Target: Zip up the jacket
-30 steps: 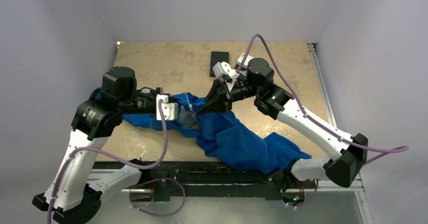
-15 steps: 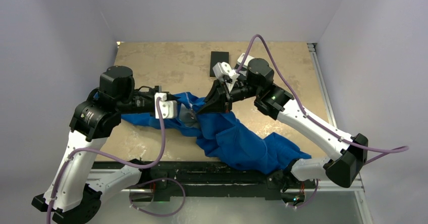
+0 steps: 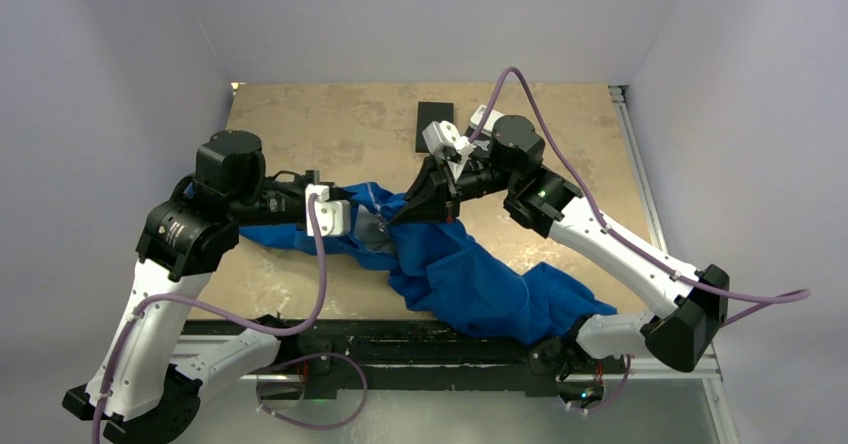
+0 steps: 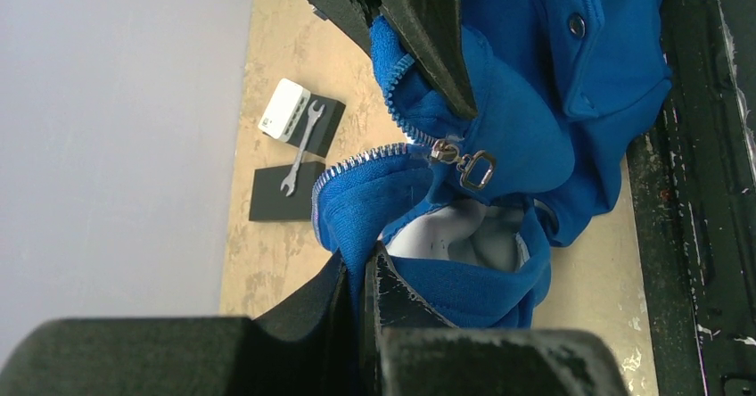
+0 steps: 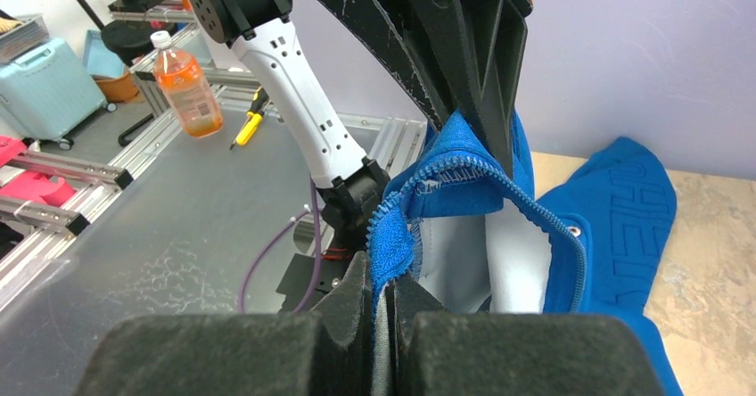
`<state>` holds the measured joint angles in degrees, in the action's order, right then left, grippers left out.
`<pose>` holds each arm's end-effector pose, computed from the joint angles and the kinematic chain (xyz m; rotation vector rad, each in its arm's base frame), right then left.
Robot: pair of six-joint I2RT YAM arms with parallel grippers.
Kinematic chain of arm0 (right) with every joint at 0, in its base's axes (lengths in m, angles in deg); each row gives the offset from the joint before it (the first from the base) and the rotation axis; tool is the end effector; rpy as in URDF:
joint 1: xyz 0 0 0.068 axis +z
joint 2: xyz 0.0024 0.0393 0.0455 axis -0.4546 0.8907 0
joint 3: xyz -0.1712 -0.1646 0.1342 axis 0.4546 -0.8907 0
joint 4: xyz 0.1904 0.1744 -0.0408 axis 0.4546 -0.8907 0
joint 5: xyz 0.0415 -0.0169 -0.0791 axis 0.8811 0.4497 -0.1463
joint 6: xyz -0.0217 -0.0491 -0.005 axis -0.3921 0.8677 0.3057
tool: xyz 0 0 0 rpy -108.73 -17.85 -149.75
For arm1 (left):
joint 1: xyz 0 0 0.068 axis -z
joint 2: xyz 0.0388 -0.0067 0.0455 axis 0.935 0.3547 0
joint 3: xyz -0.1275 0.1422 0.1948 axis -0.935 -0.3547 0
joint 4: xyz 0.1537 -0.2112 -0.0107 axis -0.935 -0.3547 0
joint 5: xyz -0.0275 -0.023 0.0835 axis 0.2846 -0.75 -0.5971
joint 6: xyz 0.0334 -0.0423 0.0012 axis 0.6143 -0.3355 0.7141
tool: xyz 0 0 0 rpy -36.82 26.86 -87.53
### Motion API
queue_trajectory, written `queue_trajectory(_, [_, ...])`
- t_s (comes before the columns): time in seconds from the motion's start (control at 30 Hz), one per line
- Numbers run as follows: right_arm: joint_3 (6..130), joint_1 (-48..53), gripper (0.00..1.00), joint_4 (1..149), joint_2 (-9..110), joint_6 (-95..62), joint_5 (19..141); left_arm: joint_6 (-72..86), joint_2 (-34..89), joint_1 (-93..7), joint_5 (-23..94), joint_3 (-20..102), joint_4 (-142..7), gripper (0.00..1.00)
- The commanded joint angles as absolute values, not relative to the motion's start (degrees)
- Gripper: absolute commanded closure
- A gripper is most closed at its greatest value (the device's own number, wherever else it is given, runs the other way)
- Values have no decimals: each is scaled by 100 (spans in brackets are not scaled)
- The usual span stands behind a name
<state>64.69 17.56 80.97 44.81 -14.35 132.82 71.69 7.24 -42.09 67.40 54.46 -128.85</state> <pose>0.1864 0.2275 0.4191 -1.3733 1.0893 1.4452 0.1104 -0.0824 0.4589 1.5610 1.1931 -0.4261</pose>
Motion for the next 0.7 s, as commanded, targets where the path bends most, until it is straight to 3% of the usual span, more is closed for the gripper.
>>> queue_trajectory(0.0, [6692,1743,100,8470,4335,-1531,13227,7392,677,-4184,6954,5675,-12835,100])
queue_trajectory(0.67, [6829,1787,100,8338,4633,-1641,13838,7967,677,-4181,7016,5599,-13033,100])
